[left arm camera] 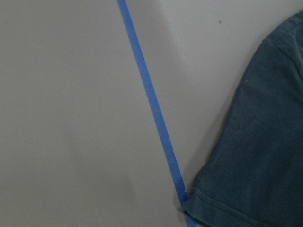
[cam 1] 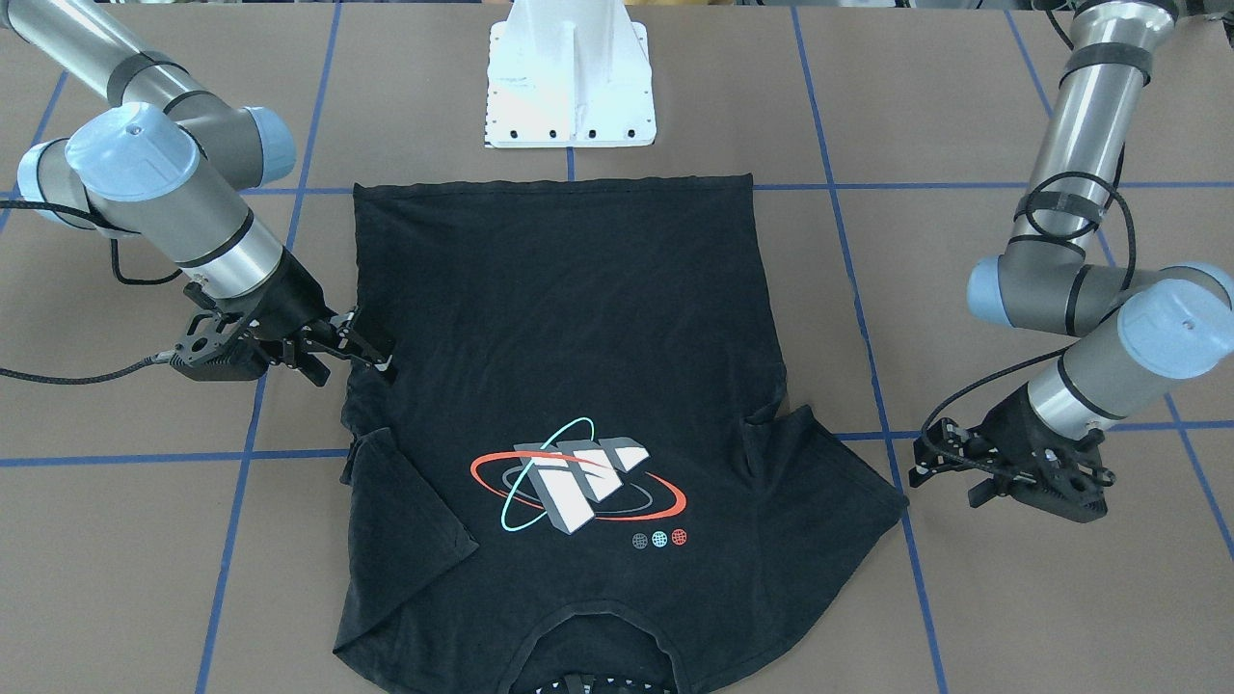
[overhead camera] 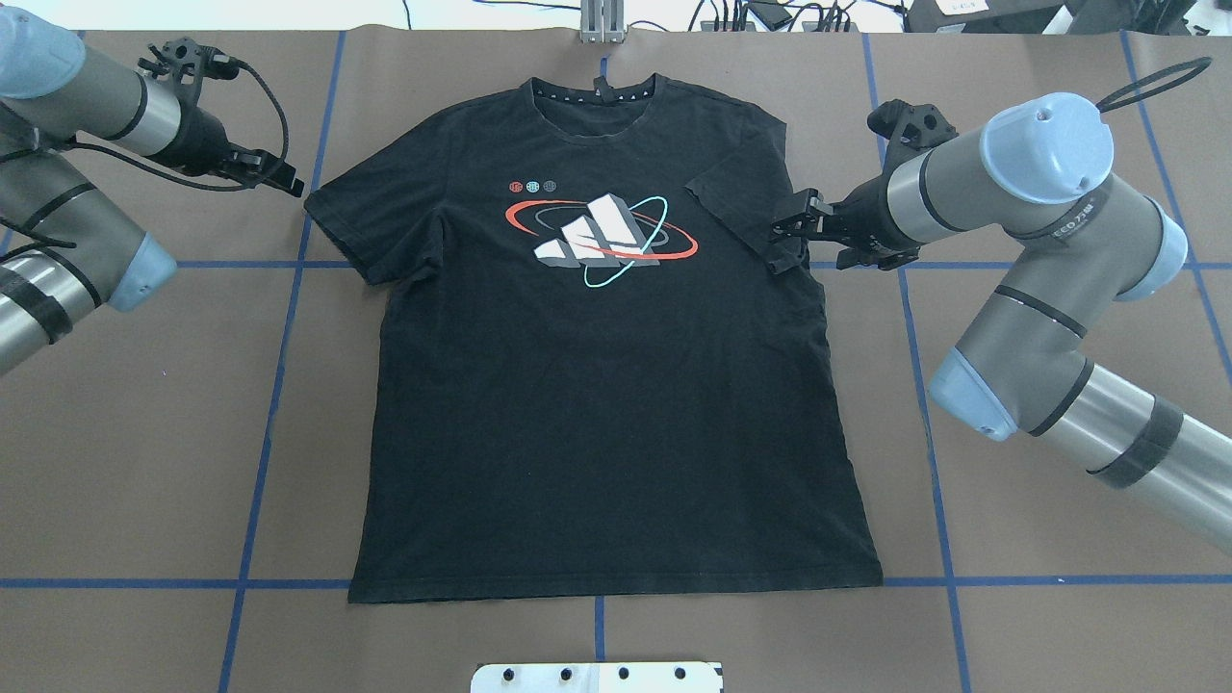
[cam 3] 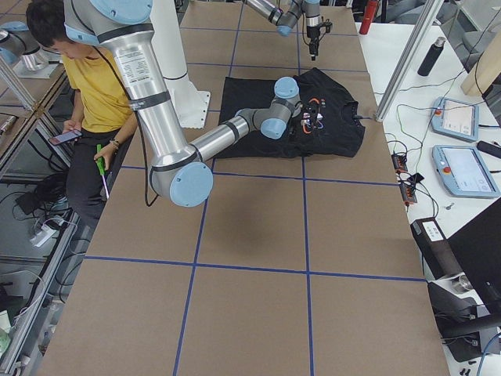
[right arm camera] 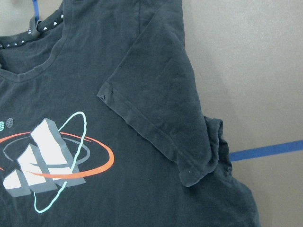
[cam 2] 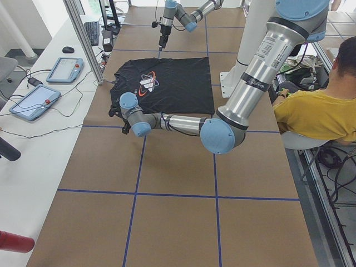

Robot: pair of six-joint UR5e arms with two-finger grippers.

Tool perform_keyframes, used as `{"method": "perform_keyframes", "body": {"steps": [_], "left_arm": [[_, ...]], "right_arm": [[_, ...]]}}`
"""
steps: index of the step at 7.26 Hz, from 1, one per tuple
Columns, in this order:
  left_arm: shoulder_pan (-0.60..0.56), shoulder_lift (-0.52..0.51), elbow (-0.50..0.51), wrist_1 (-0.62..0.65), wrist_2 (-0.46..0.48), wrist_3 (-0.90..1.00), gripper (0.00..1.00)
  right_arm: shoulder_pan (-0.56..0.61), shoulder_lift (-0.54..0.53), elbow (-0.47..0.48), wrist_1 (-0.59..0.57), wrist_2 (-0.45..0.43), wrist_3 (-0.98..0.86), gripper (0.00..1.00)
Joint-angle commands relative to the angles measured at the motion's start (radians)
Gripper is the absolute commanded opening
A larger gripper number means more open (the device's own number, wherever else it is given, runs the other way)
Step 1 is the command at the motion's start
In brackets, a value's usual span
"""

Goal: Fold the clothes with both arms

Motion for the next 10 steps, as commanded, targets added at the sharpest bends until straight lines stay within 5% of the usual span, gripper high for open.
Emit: {"method": "perform_keyframes", "body": {"steps": [1, 6, 8, 10], "left_arm": [[0.023, -0.036, 0.052, -0.027, 0.001, -0.001, 0.69], [0.045, -0.060, 0.102, -0.045, 0.002, -0.001, 0.49], [0.043, -0.059, 0.102, -0.045, 0.002, 0.000, 0.04], [0.029, -0.072, 0.032, -0.042, -0.008, -0.047, 0.00]], "right_arm": [[-0.002, -0.003, -0.001, 0.000, -0.012, 0.000, 1.00], [-0.010, -0.003, -0.001, 0.000, -0.029, 0.000, 1.00], [-0.013, 0.000, -0.002, 0.000, -0.029, 0.000, 1.00], [-0.013, 0.003, -0.002, 0.000, -0.029, 0.000, 1.00]]}}
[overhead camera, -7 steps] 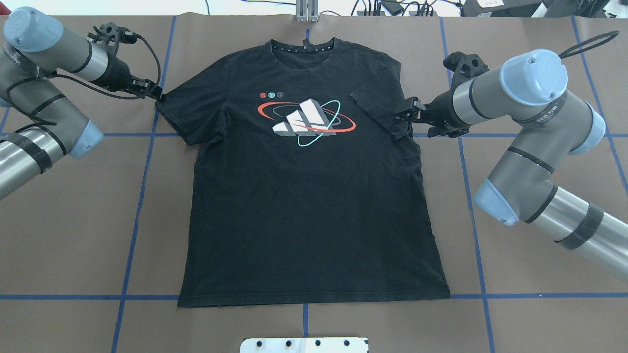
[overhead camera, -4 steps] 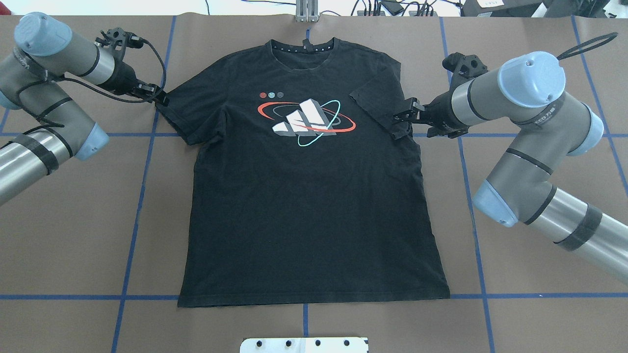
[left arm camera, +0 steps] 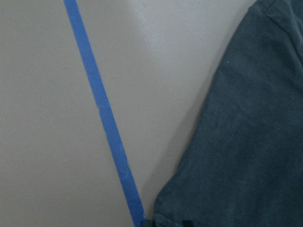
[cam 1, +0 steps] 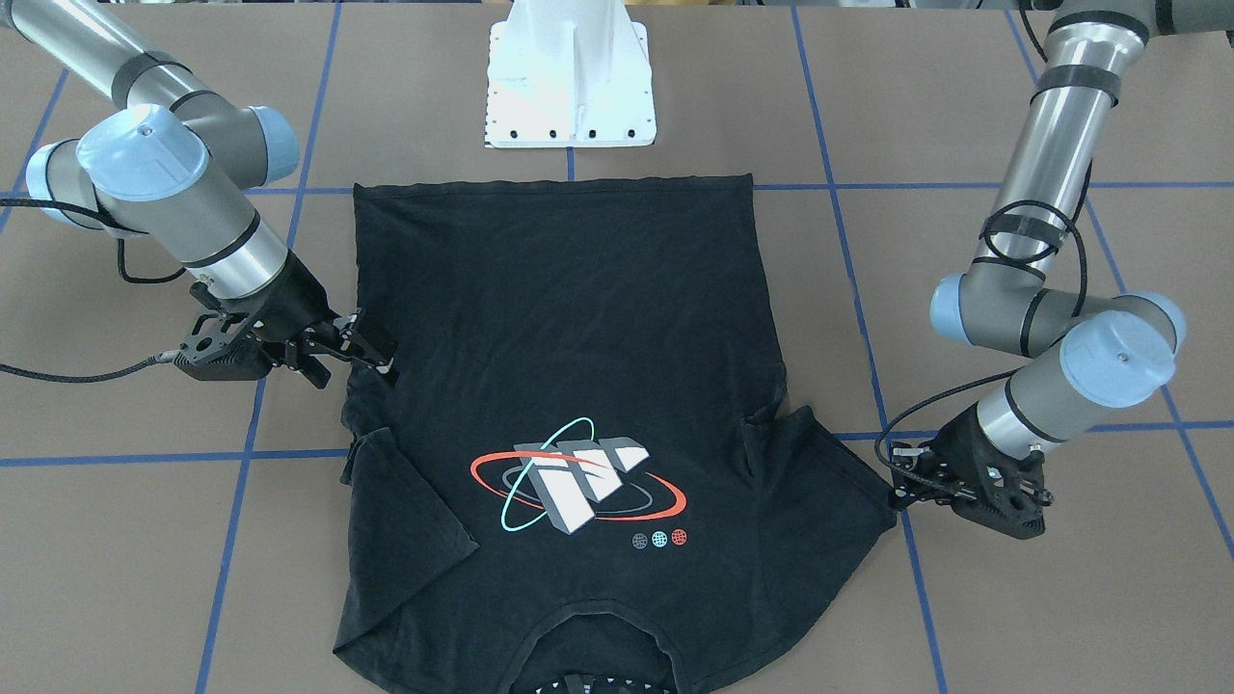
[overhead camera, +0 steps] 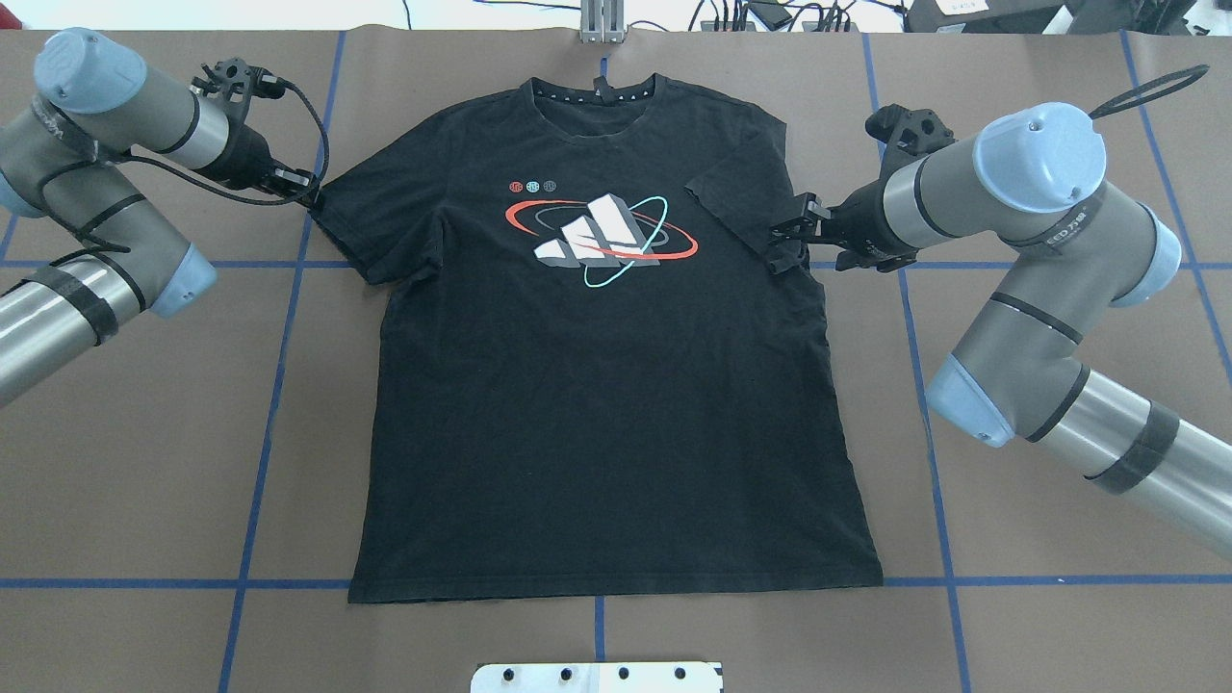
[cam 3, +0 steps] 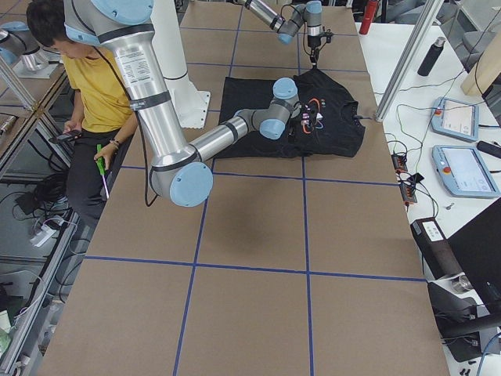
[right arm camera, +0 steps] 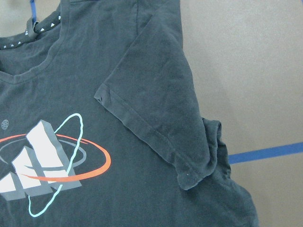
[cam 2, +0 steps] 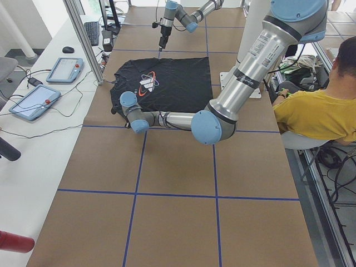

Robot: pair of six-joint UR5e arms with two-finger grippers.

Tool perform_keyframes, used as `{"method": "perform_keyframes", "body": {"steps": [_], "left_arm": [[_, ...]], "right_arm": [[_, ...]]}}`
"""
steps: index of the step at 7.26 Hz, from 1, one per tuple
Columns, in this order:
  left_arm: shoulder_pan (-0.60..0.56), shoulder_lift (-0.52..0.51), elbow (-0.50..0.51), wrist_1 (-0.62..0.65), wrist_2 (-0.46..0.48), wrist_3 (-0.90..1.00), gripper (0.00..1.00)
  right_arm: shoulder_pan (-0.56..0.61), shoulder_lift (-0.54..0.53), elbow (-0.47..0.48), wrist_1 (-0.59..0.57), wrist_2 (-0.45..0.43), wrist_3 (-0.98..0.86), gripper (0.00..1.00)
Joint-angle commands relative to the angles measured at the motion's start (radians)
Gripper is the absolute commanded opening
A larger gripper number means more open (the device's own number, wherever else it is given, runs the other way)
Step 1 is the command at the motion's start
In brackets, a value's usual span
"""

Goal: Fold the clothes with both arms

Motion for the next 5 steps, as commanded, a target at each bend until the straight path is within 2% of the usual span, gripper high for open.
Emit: {"method": "perform_keyframes", "body": {"steps": [1, 2, 3, 4, 5], "left_arm": [[-0.013, -0.006, -0.132, 0.019, -0.008, -0.091, 0.00], [0.001, -0.015, -0.176, 0.030, -0.004, -0.222, 0.00], [0.040, -0.088, -0.168, 0.033, 0.005, -0.353, 0.00], [0.101, -0.131, -0.143, 0.033, 0.051, -0.404, 0.00], [0.131, -0.161, -0.110, 0.033, 0.138, -0.408, 0.00]], "right_arm": [[0.001, 0.000, 0.001, 0.000, 0.000, -0.002, 1.00], [0.001, -0.001, -0.001, 0.000, 0.002, -0.002, 1.00], [0.001, -0.003, -0.005, 0.002, 0.002, -0.002, 1.00], [-0.002, -0.001, -0.012, 0.000, 0.000, -0.003, 1.00], [-0.002, -0.001, -0.019, 0.002, 0.000, -0.008, 1.00]]}}
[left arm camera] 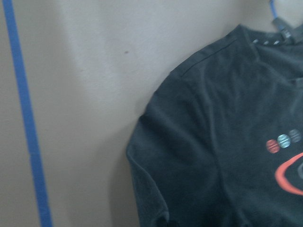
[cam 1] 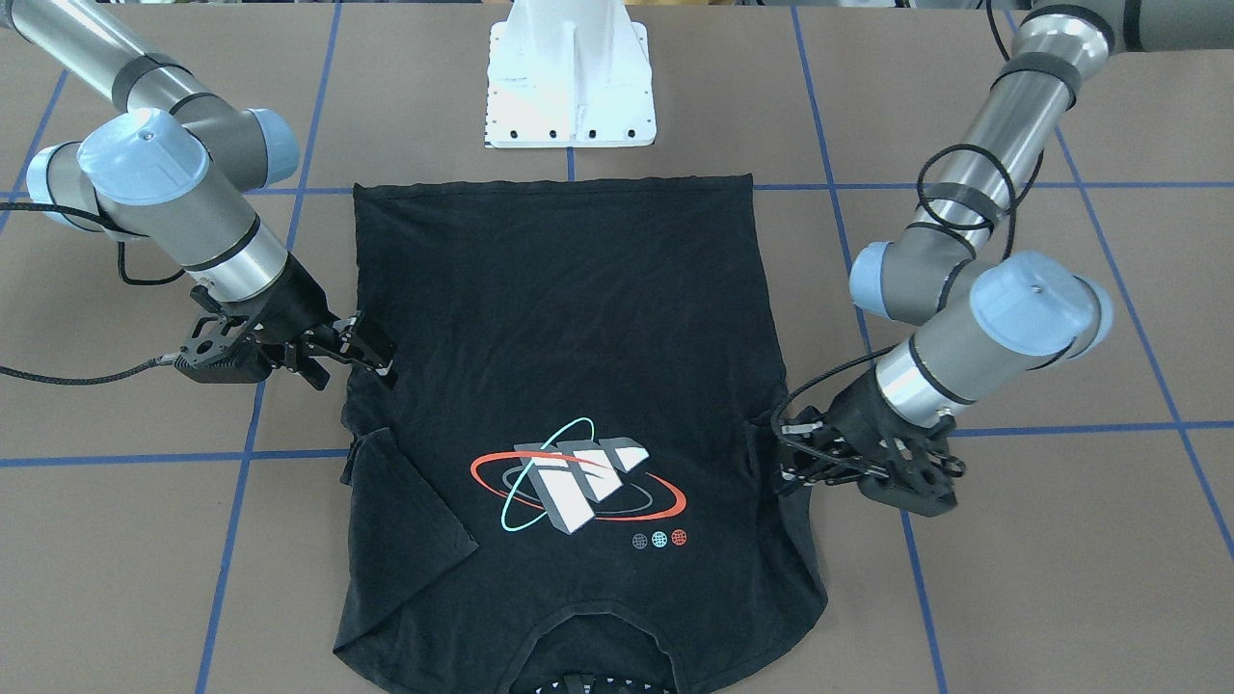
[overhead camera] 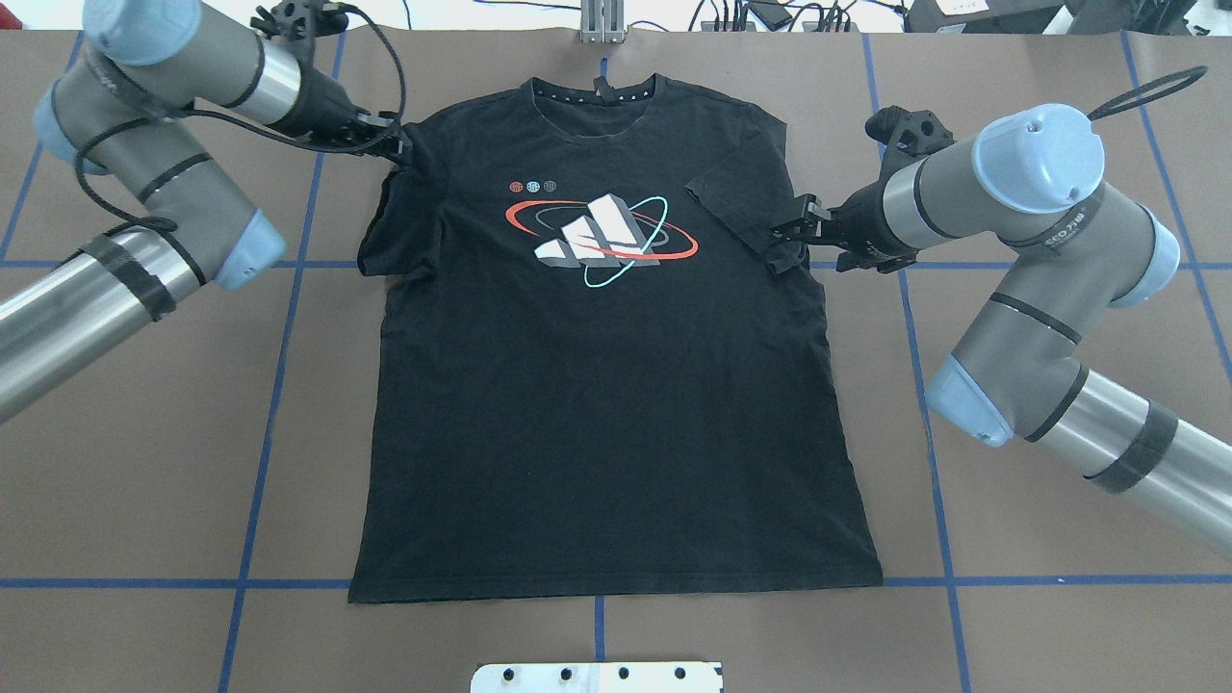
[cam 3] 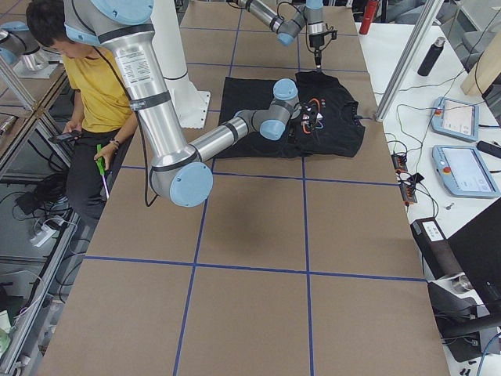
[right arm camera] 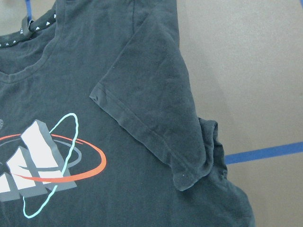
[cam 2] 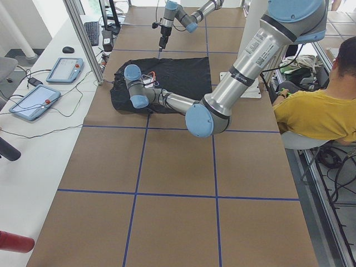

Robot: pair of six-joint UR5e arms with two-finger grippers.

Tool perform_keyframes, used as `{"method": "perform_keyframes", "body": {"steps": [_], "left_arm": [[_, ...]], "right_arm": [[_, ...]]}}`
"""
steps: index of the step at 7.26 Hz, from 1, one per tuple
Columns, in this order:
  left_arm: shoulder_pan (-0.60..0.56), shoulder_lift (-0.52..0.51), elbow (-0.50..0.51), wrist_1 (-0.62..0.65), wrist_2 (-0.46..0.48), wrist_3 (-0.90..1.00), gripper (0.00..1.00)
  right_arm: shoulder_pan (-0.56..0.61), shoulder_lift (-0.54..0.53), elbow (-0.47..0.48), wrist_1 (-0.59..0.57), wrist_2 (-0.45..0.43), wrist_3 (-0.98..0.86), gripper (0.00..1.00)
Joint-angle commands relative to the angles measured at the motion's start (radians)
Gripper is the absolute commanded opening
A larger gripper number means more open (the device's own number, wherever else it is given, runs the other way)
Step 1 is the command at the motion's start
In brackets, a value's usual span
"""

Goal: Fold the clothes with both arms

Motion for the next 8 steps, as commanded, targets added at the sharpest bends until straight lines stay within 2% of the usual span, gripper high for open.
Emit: {"method": "perform_keyframes", "body": {"steps": [1, 3, 4, 5, 6, 7, 8], "left_arm": [[0.060, -0.063, 0.064, -0.001, 0.101, -0.039, 0.00], [0.068, -0.072, 0.086, -0.004, 0.147, -0.041, 0.00], [0.069, -0.083, 0.103, -0.004, 0.149, -0.041, 0.29], [0.072, -0.087, 0.098, -0.001, 0.147, -0.048, 0.36], [0.084, -0.087, 0.095, -0.010, 0.147, -0.094, 0.37], [0.088, -0.086, 0.074, -0.005, 0.144, -0.115, 0.68], [0.088, -0.069, 0.014, -0.001, 0.140, -0.117, 0.79]], "right_arm": [[-0.004, 0.000, -0.011, 0.001, -0.002, -0.007, 1.00], [-0.006, 0.003, -0.016, 0.001, -0.002, -0.007, 1.00], [-0.006, 0.003, -0.016, 0.001, -0.002, -0.004, 1.00], [-0.006, 0.003, -0.016, 0.001, -0.002, 0.001, 1.00], [-0.006, 0.003, -0.015, 0.001, -0.004, 0.002, 1.00], [-0.006, 0.000, -0.013, 0.001, -0.004, 0.004, 1.00], [-0.012, -0.004, -0.001, 0.001, -0.042, 0.020, 1.00]]}}
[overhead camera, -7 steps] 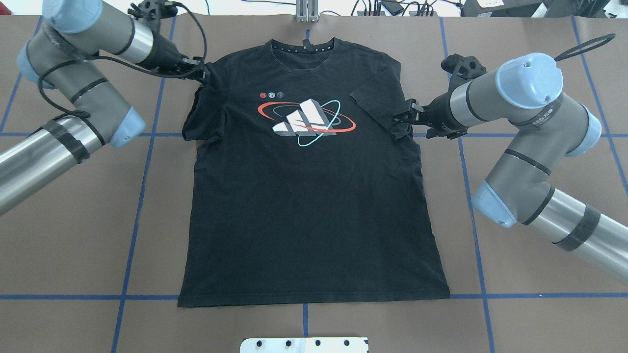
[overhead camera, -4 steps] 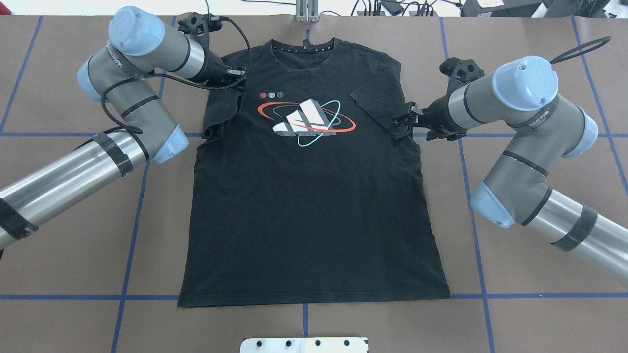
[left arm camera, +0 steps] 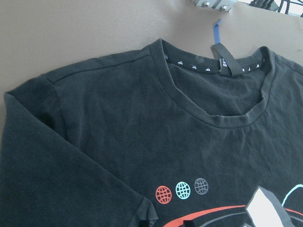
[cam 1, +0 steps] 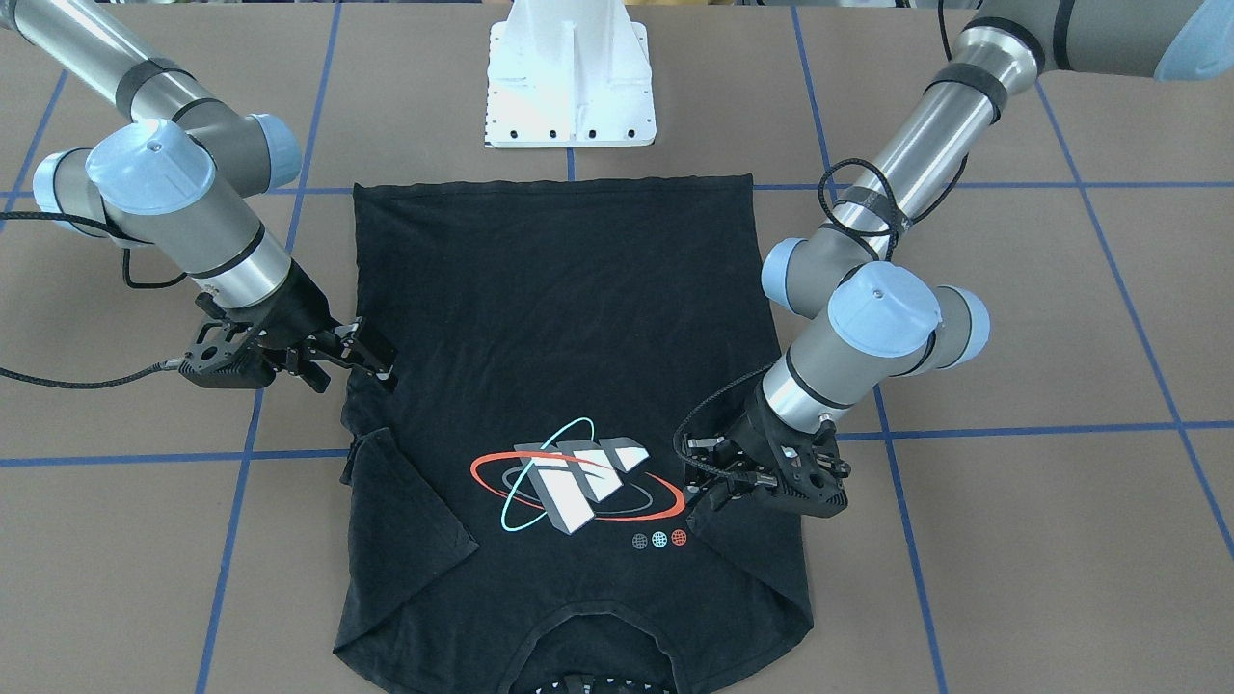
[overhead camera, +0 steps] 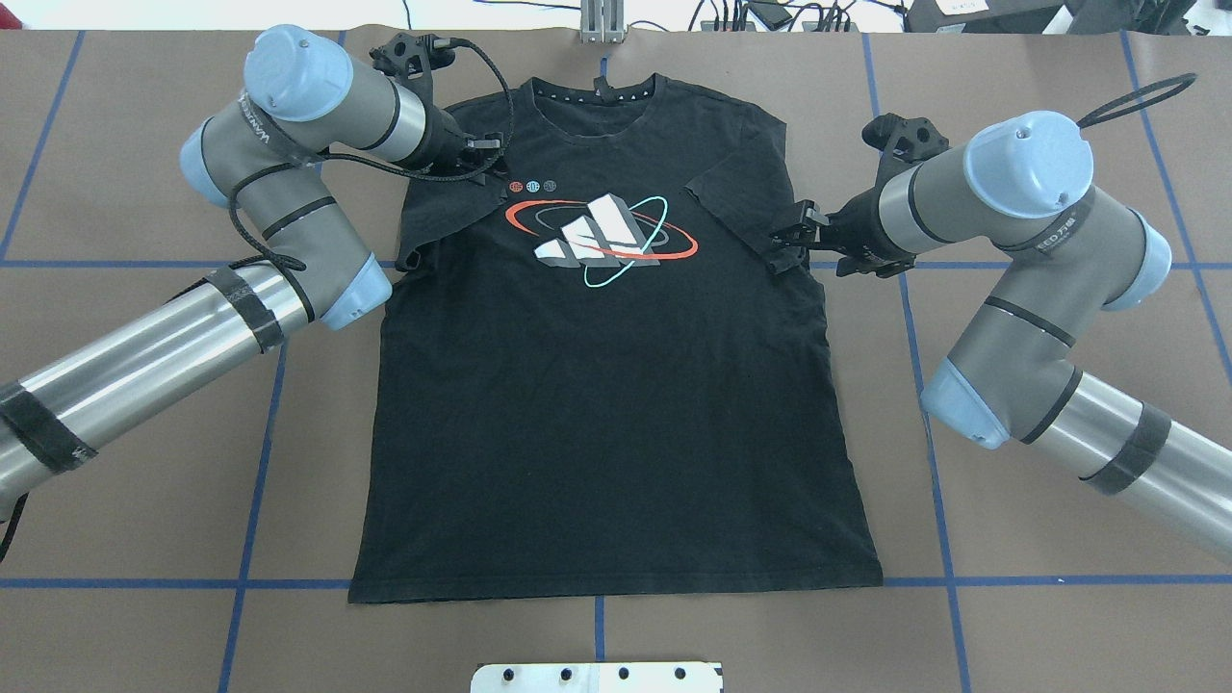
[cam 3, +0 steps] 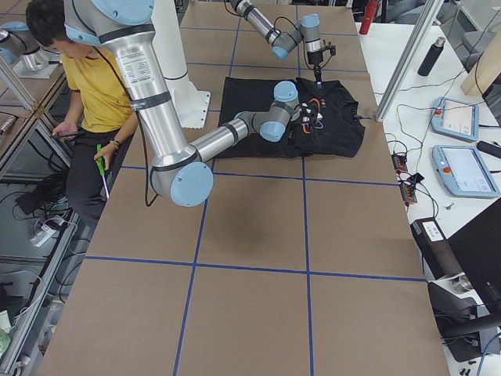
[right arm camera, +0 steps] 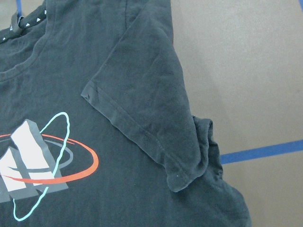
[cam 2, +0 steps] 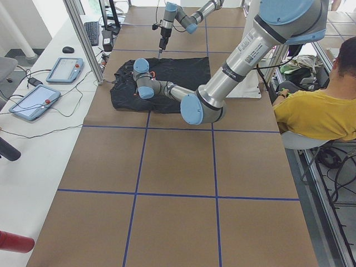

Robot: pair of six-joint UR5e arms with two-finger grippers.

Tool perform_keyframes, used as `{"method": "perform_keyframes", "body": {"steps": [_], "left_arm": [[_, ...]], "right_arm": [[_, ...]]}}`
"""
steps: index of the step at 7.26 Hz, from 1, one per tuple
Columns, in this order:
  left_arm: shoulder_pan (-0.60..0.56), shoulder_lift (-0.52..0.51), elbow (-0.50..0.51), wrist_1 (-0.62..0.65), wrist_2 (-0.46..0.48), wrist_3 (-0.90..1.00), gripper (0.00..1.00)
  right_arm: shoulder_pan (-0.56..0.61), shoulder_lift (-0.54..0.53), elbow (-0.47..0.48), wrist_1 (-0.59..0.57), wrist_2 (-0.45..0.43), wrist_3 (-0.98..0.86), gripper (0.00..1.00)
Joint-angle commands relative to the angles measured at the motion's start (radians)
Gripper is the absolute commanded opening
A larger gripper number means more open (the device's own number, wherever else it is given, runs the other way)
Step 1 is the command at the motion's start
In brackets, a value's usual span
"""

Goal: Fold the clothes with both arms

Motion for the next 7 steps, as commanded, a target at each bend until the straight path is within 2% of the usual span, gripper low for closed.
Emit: {"method": "perform_keyframes", "body": {"steps": [1, 2, 3, 4, 5, 6, 7], "left_arm": [[0.002, 0.034, -0.091, 0.004, -0.004, -0.023, 0.84], [0.002, 0.097, -0.178, 0.004, -0.004, -0.032, 0.87], [0.001, 0.178, -0.282, 0.004, -0.006, -0.032, 0.88], [0.002, 0.233, -0.356, 0.004, -0.004, -0.034, 0.89], [0.004, 0.244, -0.369, 0.004, 0.000, -0.034, 0.90], [0.006, 0.245, -0.370, 0.004, 0.005, -0.034, 0.90], [0.004, 0.248, -0.370, 0.004, 0.008, -0.032, 0.91]], "right_arm": [[-0.062, -0.030, 0.039, 0.000, -0.108, 0.119, 1.00], [-0.140, -0.104, 0.126, -0.002, -0.197, 0.200, 1.00], [-0.174, -0.176, 0.196, -0.002, -0.213, 0.237, 1.00], [-0.225, -0.292, 0.296, -0.003, -0.220, 0.300, 1.00], [-0.278, -0.440, 0.417, -0.003, -0.224, 0.345, 1.00], [-0.374, -0.530, 0.485, -0.003, -0.267, 0.470, 1.00], [-0.480, -0.537, 0.493, -0.003, -0.363, 0.611, 1.00]]}}
